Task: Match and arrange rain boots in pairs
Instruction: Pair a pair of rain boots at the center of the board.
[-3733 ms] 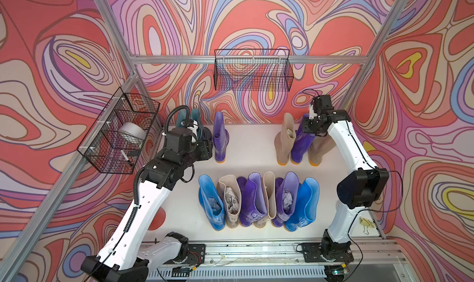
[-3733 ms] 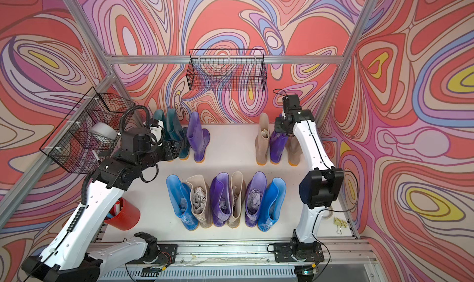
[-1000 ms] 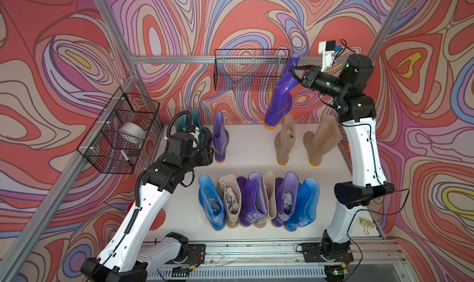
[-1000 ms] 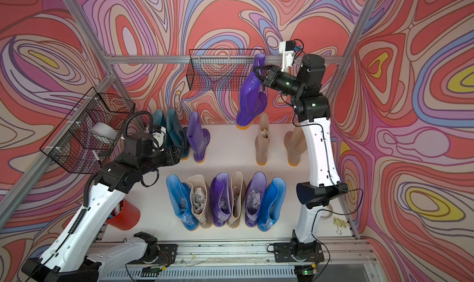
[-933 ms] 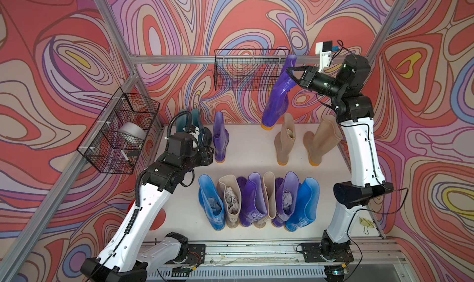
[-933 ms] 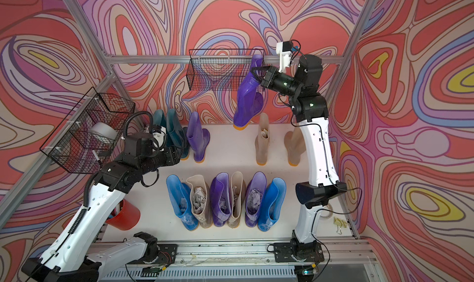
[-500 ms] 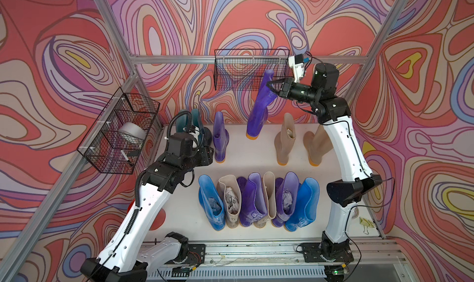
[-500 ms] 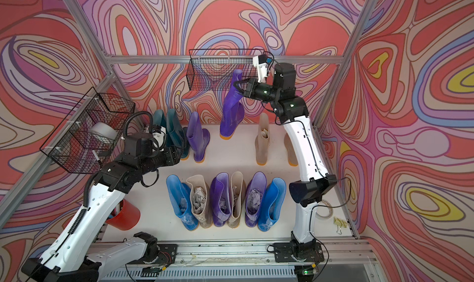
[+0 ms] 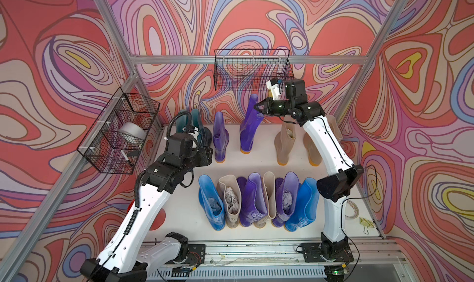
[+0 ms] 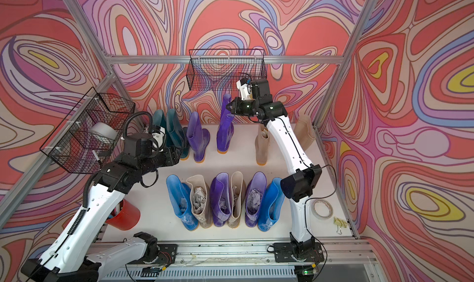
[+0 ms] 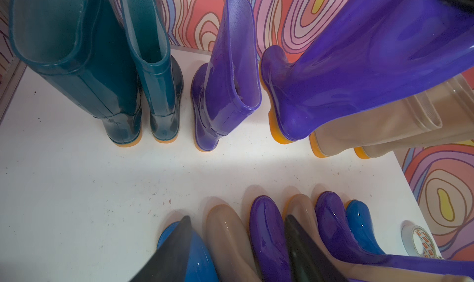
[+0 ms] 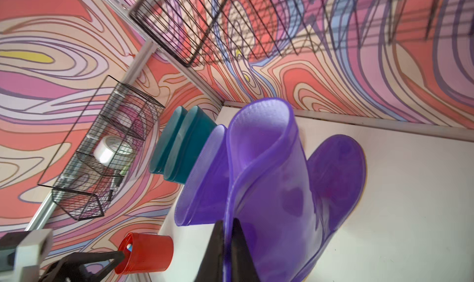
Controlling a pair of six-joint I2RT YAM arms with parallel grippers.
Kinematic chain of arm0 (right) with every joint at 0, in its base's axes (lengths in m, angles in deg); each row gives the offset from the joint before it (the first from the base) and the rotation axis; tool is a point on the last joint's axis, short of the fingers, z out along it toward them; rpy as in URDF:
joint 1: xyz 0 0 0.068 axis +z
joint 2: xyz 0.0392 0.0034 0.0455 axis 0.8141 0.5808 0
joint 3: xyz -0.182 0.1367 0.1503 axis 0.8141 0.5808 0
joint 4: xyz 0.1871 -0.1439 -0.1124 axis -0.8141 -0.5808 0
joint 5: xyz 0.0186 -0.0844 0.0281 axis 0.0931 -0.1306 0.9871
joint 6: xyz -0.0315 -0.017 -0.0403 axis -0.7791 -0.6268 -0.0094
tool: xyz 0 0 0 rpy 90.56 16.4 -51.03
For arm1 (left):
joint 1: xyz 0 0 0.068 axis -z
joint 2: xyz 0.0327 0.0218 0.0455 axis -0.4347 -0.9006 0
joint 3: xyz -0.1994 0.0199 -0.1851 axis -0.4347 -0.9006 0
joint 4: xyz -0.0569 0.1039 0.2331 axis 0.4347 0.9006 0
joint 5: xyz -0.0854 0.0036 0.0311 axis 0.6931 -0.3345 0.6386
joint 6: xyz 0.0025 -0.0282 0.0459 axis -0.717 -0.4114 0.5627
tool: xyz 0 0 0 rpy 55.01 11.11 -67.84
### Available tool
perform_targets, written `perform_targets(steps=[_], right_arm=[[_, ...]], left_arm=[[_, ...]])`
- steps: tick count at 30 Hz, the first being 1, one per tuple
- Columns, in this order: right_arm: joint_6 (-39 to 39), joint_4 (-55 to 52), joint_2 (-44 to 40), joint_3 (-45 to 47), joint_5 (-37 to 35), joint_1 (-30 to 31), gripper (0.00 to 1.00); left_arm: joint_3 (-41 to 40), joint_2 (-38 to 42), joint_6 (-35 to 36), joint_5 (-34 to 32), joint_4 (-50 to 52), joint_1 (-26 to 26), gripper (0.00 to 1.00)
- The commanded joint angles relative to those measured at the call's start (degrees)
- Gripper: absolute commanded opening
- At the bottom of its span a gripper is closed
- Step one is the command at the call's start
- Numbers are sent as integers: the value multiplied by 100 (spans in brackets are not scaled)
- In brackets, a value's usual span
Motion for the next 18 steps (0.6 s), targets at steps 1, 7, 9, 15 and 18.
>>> perform_targets(steps=[1,7,9,15,18], right_arm=[[-276,211,91,-58,-262,91,1],[-466,-73,510,-343,-399,182,1],[-507,-87,620,-398,-457,232,1],[-543,-84,925,-626,-633,370,1],[-499,53,984,-649,-693,422,1]], left_arm=[[-41,134,47,-72,211,24,60],[-58,172,46,-159,306,23,60],[-89,191,36,-178,308,16,60],[-136,164,31,-183,345,16,60],[-148,148,32,-166,376,23,60]])
